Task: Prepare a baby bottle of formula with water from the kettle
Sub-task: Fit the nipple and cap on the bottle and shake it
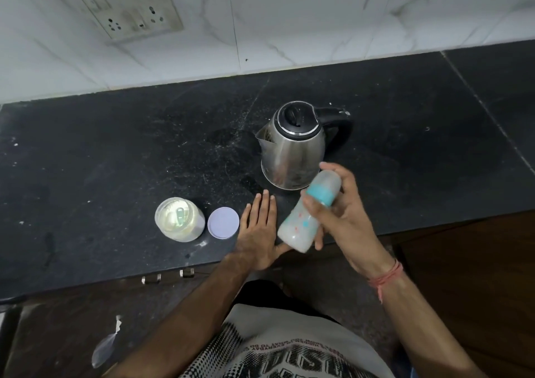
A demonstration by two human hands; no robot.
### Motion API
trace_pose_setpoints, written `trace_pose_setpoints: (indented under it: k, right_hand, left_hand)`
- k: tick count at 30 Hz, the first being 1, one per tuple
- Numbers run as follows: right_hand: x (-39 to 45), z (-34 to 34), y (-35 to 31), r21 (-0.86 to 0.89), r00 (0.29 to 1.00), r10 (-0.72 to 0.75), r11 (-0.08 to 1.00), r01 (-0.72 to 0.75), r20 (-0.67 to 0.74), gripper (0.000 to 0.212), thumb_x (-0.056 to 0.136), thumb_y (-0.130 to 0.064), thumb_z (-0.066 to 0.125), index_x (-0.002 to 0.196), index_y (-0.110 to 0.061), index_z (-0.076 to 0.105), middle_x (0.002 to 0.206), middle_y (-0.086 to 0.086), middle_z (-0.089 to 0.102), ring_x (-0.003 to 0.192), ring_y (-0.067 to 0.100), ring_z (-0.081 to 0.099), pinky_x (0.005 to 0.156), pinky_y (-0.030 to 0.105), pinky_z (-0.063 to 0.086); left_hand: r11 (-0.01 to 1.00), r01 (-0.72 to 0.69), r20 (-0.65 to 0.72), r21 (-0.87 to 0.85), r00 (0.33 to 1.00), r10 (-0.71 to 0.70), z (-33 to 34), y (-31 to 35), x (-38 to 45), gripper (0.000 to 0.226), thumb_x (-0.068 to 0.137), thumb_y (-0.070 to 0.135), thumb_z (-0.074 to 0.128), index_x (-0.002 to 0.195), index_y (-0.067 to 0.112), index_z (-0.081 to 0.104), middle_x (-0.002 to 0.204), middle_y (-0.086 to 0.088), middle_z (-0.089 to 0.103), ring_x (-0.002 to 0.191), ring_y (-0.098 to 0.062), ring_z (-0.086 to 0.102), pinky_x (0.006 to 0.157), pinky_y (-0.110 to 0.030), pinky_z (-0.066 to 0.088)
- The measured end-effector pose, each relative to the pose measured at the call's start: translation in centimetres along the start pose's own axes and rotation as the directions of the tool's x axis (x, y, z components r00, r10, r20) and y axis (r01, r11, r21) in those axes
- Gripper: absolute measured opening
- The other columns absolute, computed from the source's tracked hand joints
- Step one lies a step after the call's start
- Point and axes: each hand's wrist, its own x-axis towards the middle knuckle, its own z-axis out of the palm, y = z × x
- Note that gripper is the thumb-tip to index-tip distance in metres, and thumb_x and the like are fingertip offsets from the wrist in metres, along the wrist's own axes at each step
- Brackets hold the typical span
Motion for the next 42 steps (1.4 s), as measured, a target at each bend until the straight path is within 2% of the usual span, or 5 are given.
trace_pose_setpoints:
  k: [12,15,20,23,42]
  right_hand:
    - [-0.6,0.4,0.1,0.061,0.973,-0.010,0.998,0.025,-0.230,0.067,0.099,-0.029,0.074,0.154,-0.034,0.037,0.120,0.010,0.061,0.086,0.017,0.074,0.048,0.030,0.057]
    - [-0.7,0.1,-0.1,-0.079,0.998,-0.013,0.997,0.008,-0.061,0.066,0.100,-0.025,0.075,0.154,-0.035,0.039,0.130,0.022,0.056,0.087,0.020,0.074,0.047,0.033,0.058]
    - [-0.6,0.2,-2.5,0.155,0.984,-0.030,0.986,0.058,-0.175,0.065,0.103,-0.029,0.069,0.159,-0.032,0.035,0.134,0.024,0.059,0.090,0.021,0.072,0.046,0.027,0.054]
    - [-0.7,0.0,-2.7,-0.083,0.993,-0.046,0.995,0.055,0.104,0.070,0.099,-0.022,0.074,0.157,-0.035,0.037,0.135,0.025,0.060,0.097,0.034,0.075,0.046,0.033,0.058]
    - [0.0,-0.8,-2.4,0.125,0.993,-0.033,0.991,0.046,-0.110,0.058,0.105,-0.028,0.069,0.154,-0.036,0.038,0.140,0.034,0.052,0.094,0.023,0.071,0.046,0.028,0.055]
  left_hand:
    - [0.999,0.004,0.055,-0.032,0.998,-0.002,-0.9,0.1,0.0,0.137,0.080,0.106,0.002,0.174,0.008,-0.019,0.182,-0.010,-0.029,0.170,-0.028,-0.025,0.139,-0.050,-0.010]
    - [0.999,-0.008,0.076,-0.040,0.997,0.011,-1.0,0.0,-0.2,0.147,0.068,0.108,-0.017,0.174,0.006,-0.017,0.182,-0.013,-0.029,0.170,-0.030,-0.025,0.139,-0.051,-0.008]
    - [1.000,0.001,0.041,-0.022,0.999,0.000,-0.6,0.1,-0.1,0.129,0.093,0.099,0.021,0.176,0.007,-0.014,0.183,-0.009,-0.026,0.171,-0.029,-0.022,0.138,-0.049,-0.011]
    - [1.000,0.001,0.036,0.008,0.999,-0.002,-0.4,0.1,0.0,0.127,0.086,0.094,0.011,0.175,0.006,-0.013,0.176,-0.009,-0.032,0.172,-0.032,-0.019,0.137,-0.048,-0.012]
    - [1.000,0.018,0.062,-0.007,0.998,-0.017,-0.9,0.3,-0.2,0.134,0.084,0.104,0.006,0.175,0.009,-0.016,0.183,-0.009,-0.026,0.171,-0.027,-0.023,0.138,-0.048,-0.012]
